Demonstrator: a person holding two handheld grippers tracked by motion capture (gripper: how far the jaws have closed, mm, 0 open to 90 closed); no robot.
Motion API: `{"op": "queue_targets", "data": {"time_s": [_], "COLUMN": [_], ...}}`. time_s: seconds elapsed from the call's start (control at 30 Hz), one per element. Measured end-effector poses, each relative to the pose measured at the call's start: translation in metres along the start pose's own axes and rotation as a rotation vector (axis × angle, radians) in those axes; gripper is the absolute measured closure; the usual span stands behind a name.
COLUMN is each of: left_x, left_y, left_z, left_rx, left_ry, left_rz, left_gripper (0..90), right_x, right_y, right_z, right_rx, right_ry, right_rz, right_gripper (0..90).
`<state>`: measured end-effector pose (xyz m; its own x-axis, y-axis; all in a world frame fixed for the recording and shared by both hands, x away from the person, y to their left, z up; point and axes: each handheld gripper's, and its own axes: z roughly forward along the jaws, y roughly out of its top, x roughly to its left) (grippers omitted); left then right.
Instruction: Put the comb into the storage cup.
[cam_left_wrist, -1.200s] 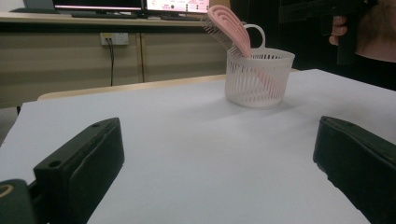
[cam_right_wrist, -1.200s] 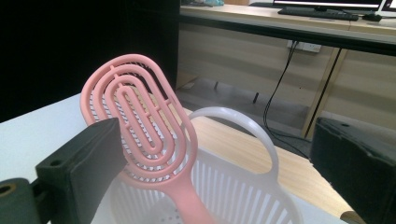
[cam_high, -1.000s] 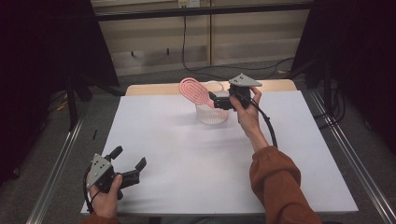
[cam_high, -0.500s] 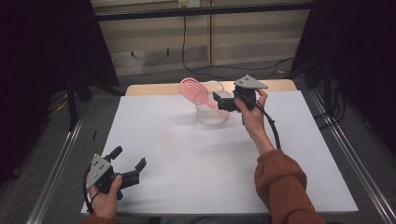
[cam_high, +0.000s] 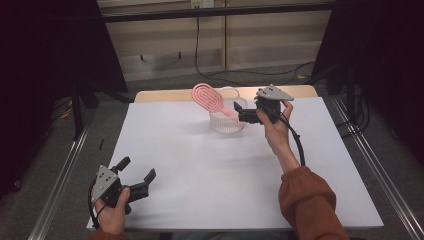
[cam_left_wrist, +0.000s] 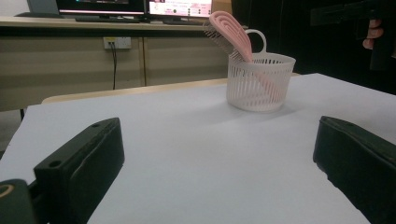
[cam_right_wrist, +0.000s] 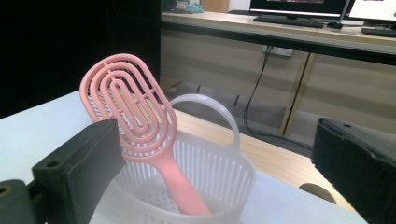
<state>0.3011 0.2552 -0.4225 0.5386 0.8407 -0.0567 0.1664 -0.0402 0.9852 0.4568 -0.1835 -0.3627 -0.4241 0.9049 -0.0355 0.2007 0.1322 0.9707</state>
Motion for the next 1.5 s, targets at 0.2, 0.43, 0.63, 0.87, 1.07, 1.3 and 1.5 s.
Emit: {"op": "queue_targets", "data": {"time_s": [0.2, 0.43, 0.63, 0.87, 1.07, 1.3, 1.5], "left_x": [0.001, 0.002, 0.001, 0.001, 0.001, 0.000, 0.001], "left_y": [0.000, 0.000, 0.000, 0.000, 0.000, 0.000, 0.000], "left_z": [-0.001, -0.002, -0.003, -0.002, -0.002, -0.002, -0.002], "left_rx": [-0.006, -0.007, -0.010, -0.008, -0.008, -0.008, -0.010], "left_ry": [0.011, 0.019, 0.017, 0.016, 0.014, 0.013, 0.013], "left_rz": [-0.006, -0.007, -0.012, -0.009, -0.009, -0.007, -0.012], "left_gripper": [2.2, 2.2, 2.2, 2.1, 2.1, 2.2, 2.2], "right_x": [-0.002, -0.006, -0.009, -0.008, -0.005, -0.004, -0.005], "right_y": [-0.002, -0.003, -0.009, -0.014, -0.020, -0.027, -0.033], "right_z": [-0.009, -0.022, -0.033, -0.046, -0.057, -0.067, -0.080], "right_rx": [-0.004, -0.036, -0.034, -0.036, -0.030, -0.025, -0.032], "right_ry": [-0.014, -0.026, -0.044, -0.042, -0.067, -0.065, -0.082], "right_rz": [-0.002, 0.023, 0.037, 0.027, 0.031, 0.003, -0.007], "right_gripper": [1.3, 0.0, 0.6, 0.5, 0.2, 0.3, 0.3]}}
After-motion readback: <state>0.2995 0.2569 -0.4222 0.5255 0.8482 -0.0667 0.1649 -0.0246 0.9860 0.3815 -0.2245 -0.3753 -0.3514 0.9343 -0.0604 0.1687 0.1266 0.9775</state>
